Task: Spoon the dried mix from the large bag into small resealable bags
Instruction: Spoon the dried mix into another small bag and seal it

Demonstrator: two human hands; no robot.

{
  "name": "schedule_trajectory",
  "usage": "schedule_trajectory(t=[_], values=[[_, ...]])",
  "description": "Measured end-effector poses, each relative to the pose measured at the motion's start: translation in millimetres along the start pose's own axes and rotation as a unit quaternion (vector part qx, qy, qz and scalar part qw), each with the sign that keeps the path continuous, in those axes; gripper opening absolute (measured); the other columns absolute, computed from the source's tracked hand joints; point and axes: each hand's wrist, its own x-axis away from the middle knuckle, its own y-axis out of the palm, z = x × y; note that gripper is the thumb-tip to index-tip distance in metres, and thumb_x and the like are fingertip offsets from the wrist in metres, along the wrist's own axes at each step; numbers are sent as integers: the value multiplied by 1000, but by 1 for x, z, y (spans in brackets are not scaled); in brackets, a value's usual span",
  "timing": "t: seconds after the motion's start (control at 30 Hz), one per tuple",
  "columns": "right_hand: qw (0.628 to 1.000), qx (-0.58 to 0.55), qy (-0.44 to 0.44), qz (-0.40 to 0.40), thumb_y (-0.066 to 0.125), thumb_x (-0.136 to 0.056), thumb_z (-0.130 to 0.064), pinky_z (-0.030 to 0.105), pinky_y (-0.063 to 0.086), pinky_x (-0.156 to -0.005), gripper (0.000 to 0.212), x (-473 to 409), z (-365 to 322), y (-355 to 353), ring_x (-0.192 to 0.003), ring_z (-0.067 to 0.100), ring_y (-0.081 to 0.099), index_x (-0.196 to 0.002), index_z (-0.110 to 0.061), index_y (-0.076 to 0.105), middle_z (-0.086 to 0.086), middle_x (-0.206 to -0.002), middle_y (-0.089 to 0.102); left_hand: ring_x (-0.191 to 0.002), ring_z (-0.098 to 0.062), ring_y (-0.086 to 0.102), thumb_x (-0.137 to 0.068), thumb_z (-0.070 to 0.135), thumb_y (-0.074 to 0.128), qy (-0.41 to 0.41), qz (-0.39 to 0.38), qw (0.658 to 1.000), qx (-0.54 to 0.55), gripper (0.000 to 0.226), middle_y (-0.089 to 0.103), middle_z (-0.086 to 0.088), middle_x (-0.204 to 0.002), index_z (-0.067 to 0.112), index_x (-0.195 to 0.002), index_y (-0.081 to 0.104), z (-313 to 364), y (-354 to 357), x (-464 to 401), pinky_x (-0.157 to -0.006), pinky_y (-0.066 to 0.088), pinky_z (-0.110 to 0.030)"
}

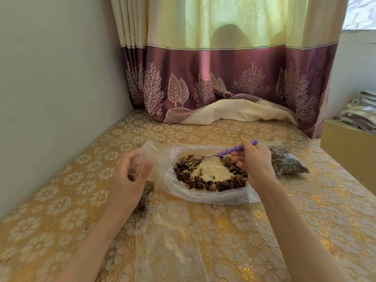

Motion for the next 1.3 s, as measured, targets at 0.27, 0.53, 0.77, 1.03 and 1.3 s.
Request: schedule_trajectory(t=[0.27,0.53,0.77,1.03,1.3], values=[[993,-85,-73,-27,47,-99,-17,17,39,-37,35,19,-32,10,-42,11,52,-68,-4,58,7,-53,62,-98,-13,62,-64,83,45,-21,-21,999,35,81,65,8,-109,26,-122,51,-2,2,-1,-85,51,-38],[979,-85,-131,-130,50,-99,-20,17,45,-42,36,50,-38,38,-47,13,59,-69,-4,62,10,-59,68,-90,-14,64,-61,83,47,-24,-23,999,43,78,65,8,-104,28,-118,48,7,5,1,-75,53,-29],[939,-42,-222,-258,44,-98,-8,23,50,-49,27,61,-37,47,-57,18,62,-81,1,63,15,-79,74,-97,-8,63,-62,83,45,-36,-11,995,88,80,64,8,-107,26,-118,50,9,3,1,-86,51,-31],[972,-139,-155,-107,48,-98,-19,19,48,-47,32,46,-36,35,-52,13,61,-73,-8,64,5,-62,69,-102,-8,61,-53,92,41,-37,6,995,90,84,64,9,-108,32,-111,50,10,2,1,-90,48,-30],[993,18,-113,12,46,-98,-16,17,51,-49,34,9,-6,9,-52,11,61,-68,-10,61,3,-59,70,-105,-12,60,-50,93,43,-56,30,992,110,81,63,12,-111,37,-108,50,8,0,-1,-96,47,-42]])
